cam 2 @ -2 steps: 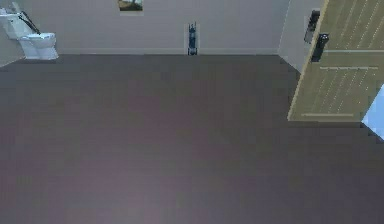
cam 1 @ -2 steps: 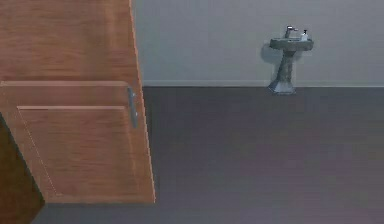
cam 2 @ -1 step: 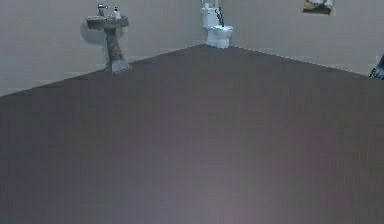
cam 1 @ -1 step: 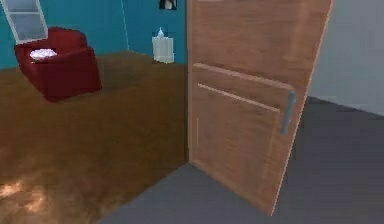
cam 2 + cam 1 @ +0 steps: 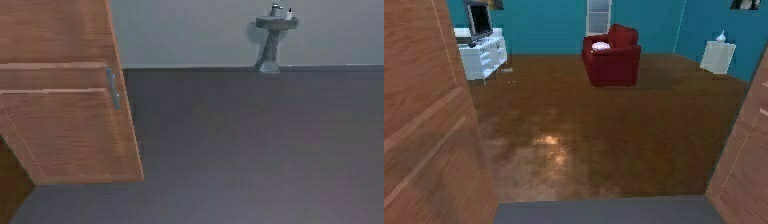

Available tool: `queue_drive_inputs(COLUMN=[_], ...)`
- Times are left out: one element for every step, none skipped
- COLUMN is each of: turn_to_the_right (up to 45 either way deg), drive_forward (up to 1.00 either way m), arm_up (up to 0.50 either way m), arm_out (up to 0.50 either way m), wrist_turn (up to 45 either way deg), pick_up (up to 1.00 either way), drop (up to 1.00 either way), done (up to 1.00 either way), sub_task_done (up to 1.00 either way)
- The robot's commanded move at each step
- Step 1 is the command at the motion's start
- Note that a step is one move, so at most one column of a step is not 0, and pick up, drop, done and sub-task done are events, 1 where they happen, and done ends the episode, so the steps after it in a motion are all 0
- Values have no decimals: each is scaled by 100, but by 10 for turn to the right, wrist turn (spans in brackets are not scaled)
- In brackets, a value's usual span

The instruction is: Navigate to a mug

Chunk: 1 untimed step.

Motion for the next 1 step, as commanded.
queue_drive_inputs(turn_to_the_right=[0], drive_forward=[100], arm_up=[0], arm_out=[0], wrist_turn=[0], pick_up=[0], drop=[0], done=[0], sub_task_done=[0])
